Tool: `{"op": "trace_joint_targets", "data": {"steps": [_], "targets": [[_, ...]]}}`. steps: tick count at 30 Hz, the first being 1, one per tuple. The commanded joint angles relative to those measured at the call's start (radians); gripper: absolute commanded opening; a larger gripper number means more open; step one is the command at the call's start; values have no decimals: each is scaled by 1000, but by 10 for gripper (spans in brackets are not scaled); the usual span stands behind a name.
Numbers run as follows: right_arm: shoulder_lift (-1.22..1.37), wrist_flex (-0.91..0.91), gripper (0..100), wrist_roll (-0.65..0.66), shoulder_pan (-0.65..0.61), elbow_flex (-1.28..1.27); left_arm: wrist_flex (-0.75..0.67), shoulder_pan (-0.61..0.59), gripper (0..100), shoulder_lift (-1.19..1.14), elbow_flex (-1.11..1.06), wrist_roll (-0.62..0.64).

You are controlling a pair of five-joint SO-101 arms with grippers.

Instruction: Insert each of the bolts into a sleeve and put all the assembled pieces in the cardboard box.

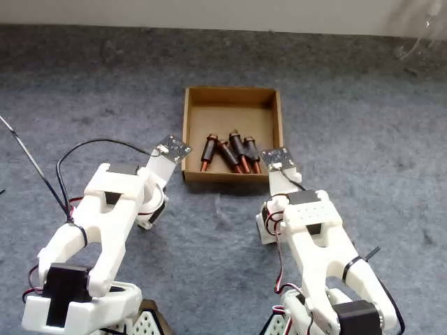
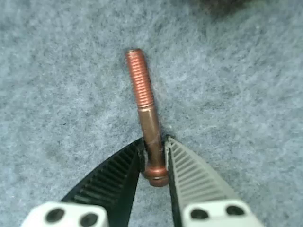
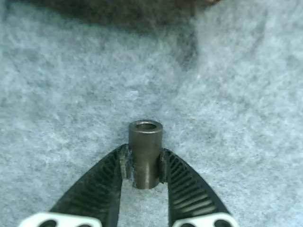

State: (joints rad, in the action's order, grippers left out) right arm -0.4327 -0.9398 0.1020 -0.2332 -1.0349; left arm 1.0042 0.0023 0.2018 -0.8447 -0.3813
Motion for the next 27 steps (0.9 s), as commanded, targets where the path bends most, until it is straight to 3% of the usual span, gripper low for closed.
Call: {"op": "trace_joint_targets", "data": {"steps": [1,11,17,20,27], "targets": [[-38,7,3,-3,13,4,0,-22,8,30,5,-8],[-41,-2,3,-3,16,4,196,-147,3,298,58,-3],[-39,-205,9,32,12,91,31,-127,3,366,-134,94],[-38,-282,72,32,16,171,-69,-133,3,355,-206,97],[-28,-340,139,32,8,277,-92,-145,3,354,-263,91]]}}
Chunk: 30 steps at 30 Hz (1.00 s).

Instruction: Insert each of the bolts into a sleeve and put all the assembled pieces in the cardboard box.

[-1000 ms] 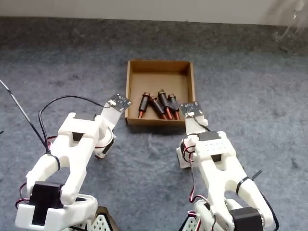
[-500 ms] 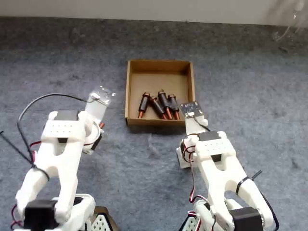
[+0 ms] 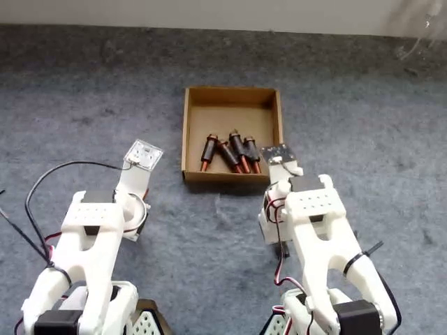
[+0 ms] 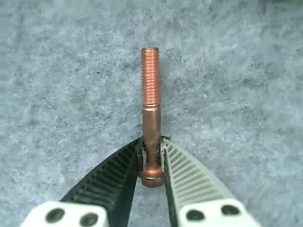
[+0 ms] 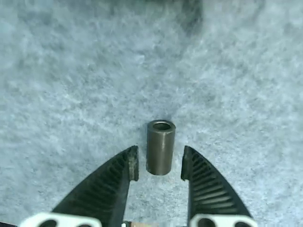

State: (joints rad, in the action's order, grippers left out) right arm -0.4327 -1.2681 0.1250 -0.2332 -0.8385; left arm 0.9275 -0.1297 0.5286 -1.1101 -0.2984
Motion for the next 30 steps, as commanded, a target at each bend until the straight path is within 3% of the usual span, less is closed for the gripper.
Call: {"op": "trace_joint_targets", "data": {"steps": [1,21,26,30], "targets": [[-27,-7,139,9,-4,90,-15,-13,3,28,1,8],[236,139,135,11,-48,87,-15,-12,3,24,-1,8],[236,185,6,9,-47,41,-15,-12,3,24,-2,8],[236,179,25,9,-47,27,-15,-12,3,24,-2,8]]}}
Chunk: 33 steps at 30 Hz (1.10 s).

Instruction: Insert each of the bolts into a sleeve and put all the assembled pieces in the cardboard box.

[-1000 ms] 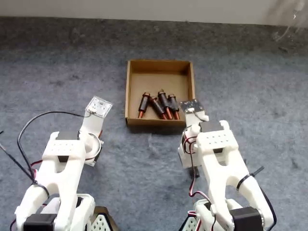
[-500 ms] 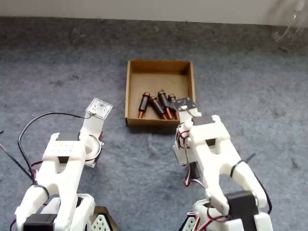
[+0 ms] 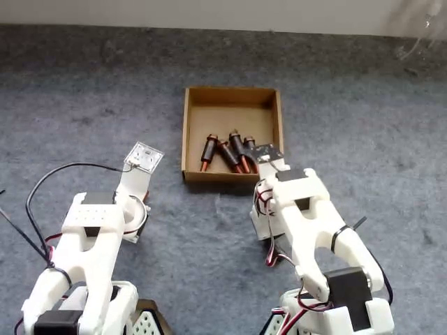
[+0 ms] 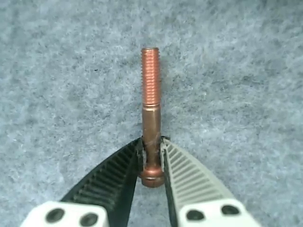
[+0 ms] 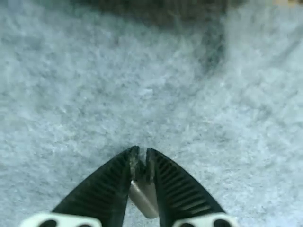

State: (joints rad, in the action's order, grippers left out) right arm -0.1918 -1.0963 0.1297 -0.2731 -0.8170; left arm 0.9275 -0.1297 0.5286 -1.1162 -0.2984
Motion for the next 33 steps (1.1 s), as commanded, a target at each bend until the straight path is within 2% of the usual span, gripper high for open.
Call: {"op": "trace_joint_targets", "data": {"steps": [1,6,9,13,16,21,25,33], "targets": [[-5,7,40,8,-7,-1,-15,-12,3,24,4,8],[-18,-33,133,66,-15,-5,-15,-12,3,24,4,8],[-38,-117,146,103,-18,33,-15,-10,3,24,4,8],[-142,-223,149,146,-99,137,-15,-10,3,24,4,8],[-208,-269,150,160,-171,111,-15,-10,3,24,4,8],[-231,-182,150,212,-194,-59,-15,-10,3,24,4,8],[-231,-119,150,215,-143,-163,-15,-10,3,24,4,8],[-231,-35,146,250,-91,-182,-15,-10,3,24,4,8]]}}
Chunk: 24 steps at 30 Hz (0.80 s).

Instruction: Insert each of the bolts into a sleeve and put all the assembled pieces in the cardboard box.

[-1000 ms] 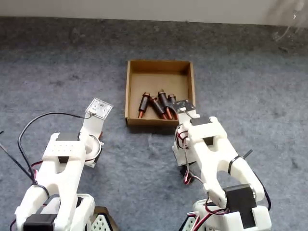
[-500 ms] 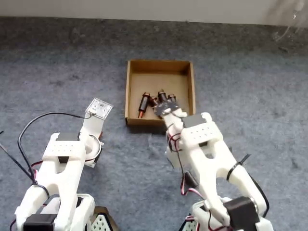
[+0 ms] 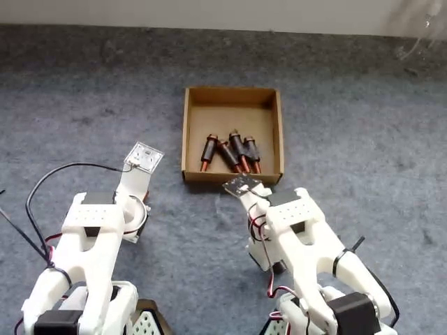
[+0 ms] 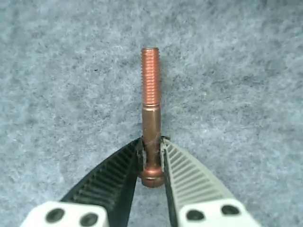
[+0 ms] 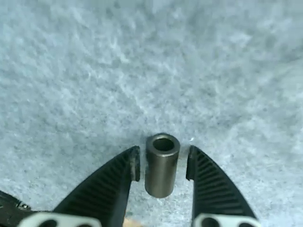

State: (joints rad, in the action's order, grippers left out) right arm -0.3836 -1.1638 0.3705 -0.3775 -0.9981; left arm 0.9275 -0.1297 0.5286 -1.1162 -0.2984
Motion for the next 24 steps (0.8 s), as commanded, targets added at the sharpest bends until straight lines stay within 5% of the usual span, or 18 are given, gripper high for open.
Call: {"op": "trace_joint_targets", "data": {"steps": [1,16,24], "targets": [[-39,38,146,9,13,-1,-15,-10,3,24,4,8],[-39,35,5,-84,13,13,-15,-10,3,24,4,8],[-31,-36,5,-233,7,343,-14,-10,3,24,4,8]]}}
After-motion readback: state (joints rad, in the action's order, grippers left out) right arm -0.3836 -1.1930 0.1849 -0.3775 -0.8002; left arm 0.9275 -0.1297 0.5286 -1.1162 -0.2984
